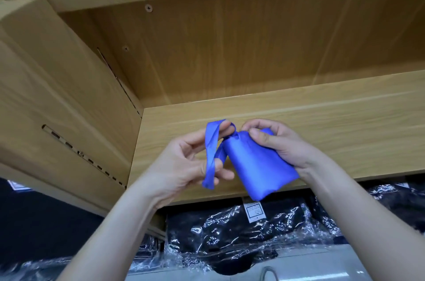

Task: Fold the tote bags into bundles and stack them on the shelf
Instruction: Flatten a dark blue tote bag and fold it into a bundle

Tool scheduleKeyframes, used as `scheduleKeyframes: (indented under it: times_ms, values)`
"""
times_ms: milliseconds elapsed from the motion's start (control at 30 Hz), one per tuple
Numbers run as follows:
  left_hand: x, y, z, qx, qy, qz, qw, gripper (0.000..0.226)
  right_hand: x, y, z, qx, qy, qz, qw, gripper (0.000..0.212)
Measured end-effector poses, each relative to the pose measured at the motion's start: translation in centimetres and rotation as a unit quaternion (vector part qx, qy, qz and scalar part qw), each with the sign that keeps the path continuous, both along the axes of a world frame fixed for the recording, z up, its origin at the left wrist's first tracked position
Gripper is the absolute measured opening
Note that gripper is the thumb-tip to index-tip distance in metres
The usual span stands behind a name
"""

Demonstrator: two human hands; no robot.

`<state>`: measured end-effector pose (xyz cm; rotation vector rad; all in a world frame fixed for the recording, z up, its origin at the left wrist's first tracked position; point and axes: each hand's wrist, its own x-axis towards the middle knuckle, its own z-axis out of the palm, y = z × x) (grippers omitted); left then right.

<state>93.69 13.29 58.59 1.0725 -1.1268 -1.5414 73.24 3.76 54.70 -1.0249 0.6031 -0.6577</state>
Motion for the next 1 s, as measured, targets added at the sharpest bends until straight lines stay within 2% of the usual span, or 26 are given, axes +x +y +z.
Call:
scheduleKeyframes:
  times_ms: [167,300,367,500,600,700,833,1000]
  values:
    - [-0.7,-0.2,-1.1,-0.036,-0.078,0.022,0.996,0.062,1.4,1.4,-0.4,0.044,0.002,-0.148,0.988,0.059]
    - [-0.6,-0.3,-1.9,-0.078,-0.12,0.024,0.99,0.058,2.5,2.5,0.0,0.047,0.011,-0.223,0.974,0.031]
    - [-0.8,0.0,-2.3,-0.087,-0.1,0.035,0.991,0.059,2.8,2.5,0.3,0.013,0.039,-0.253,0.967,0.018]
    - [-1.9,0.5,-3.6,-0.097,-0.027,0.084,0.991,0.058,3.2,2.5,0.3,-0.065,0.079,-0.29,0.952,0.011]
    - [-3.2,1.1,-4.5,-0.081,0.032,0.154,0.984,0.046,3.4,2.0,0.2,-0.081,0.089,-0.331,0.936,0.015]
    - [-4.2,1.8,-5.2,-0.068,0.099,0.168,0.978,0.048,3.6,1.3,0.1,-0.067,0.084,-0.39,0.915,0.011]
    - [-5.1,1.3,-5.7,-0.052,0.031,0.249,0.967,0.021,4.5,1.5,-0.7,-0.056,0.09,-0.454,0.885,0.01]
    - [-6.1,0.0,-6.3,-0.047,-0.052,0.356,0.932,0.022,5.4,1.5,-0.8,-0.054,0.094,-0.528,0.842,0.016]
